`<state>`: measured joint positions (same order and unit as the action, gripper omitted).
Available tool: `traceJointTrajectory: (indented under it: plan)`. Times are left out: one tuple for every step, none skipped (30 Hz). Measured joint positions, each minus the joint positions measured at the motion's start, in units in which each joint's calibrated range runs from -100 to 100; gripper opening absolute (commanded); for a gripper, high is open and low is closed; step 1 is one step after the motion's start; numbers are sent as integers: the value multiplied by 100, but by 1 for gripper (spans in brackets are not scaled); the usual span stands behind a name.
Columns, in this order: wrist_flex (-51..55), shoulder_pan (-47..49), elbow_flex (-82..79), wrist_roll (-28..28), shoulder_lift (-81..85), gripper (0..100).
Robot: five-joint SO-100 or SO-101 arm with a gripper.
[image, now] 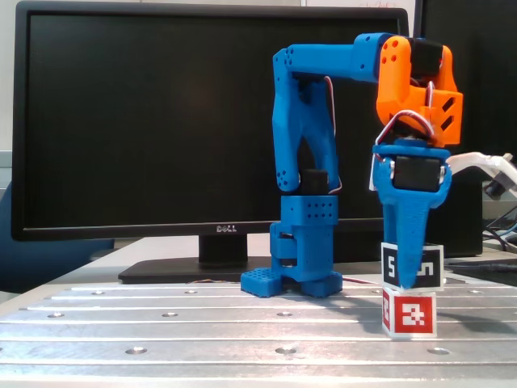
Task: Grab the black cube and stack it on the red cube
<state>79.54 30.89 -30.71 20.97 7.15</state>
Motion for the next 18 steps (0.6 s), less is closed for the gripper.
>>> traceJointTrajectory:
  plan:
    - [0, 0, 0, 10, 0, 25]
    - [0, -7, 0, 16, 0, 25]
    - [0, -30, 0, 16, 0, 25]
    - [0, -44, 0, 16, 0, 25]
    - [0, -52, 0, 16, 0, 25]
    - [0, -52, 0, 16, 0, 25]
    - [0, -52, 0, 16, 0, 25]
    - [17, -44, 0, 16, 0, 25]
    - [52, -37, 0, 16, 0, 25]
    - [69, -30, 0, 16, 0, 25]
    - [95, -22, 0, 16, 0, 25]
    - [103, -22, 0, 16, 0, 25]
    - [138, -22, 0, 21, 0, 25]
    - [172, -22, 9, 21, 0, 25]
    - [223, -22, 27, 16, 0, 25]
    - [292, -22, 91, 16, 0, 25]
    - [361, -30, 163, 21, 0, 25]
    - [438, -30, 254, 21, 0, 25]
